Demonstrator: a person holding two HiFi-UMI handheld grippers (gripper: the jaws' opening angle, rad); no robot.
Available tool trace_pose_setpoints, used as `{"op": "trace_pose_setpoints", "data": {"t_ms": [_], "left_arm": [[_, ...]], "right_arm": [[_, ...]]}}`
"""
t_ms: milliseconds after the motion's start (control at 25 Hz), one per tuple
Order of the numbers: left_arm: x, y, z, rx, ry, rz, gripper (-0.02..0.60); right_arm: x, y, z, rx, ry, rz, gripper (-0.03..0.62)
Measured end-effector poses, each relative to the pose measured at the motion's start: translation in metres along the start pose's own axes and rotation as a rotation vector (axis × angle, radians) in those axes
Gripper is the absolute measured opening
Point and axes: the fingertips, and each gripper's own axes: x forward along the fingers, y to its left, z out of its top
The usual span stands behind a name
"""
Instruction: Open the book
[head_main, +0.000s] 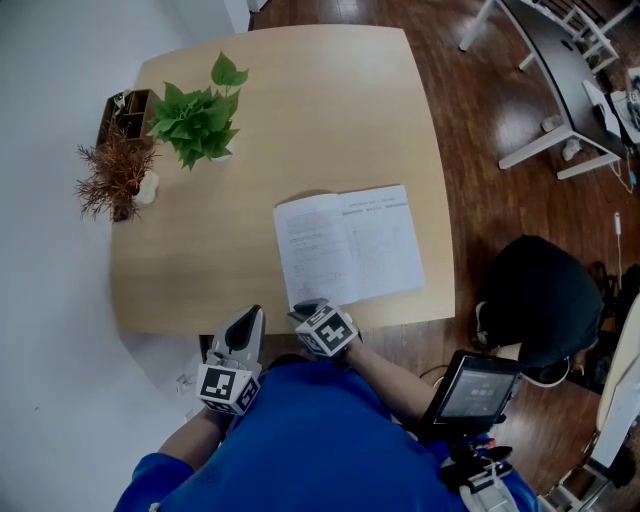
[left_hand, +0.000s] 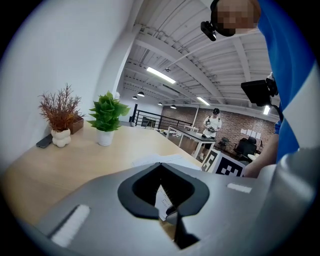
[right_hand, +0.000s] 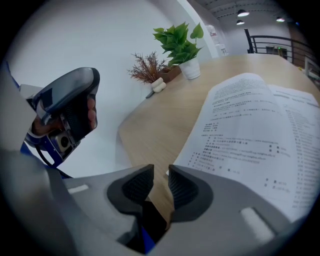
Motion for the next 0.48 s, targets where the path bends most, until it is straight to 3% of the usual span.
{"op": "trace_pose_setpoints", "data": {"t_ms": [280, 480], "left_arm": [[0.002, -0.014, 0.001, 0.010, -0.001, -0.022, 0.006], [0.004, -0.022, 0.000, 0.020, -0.007, -0.045, 0.008]], "right_arm": [[-0.008, 0.012, -0.007, -0.022, -0.035, 0.022, 0.083], [-0.025, 0.024, -0.002, -0.077, -0.136, 0.036, 0.083]]}}
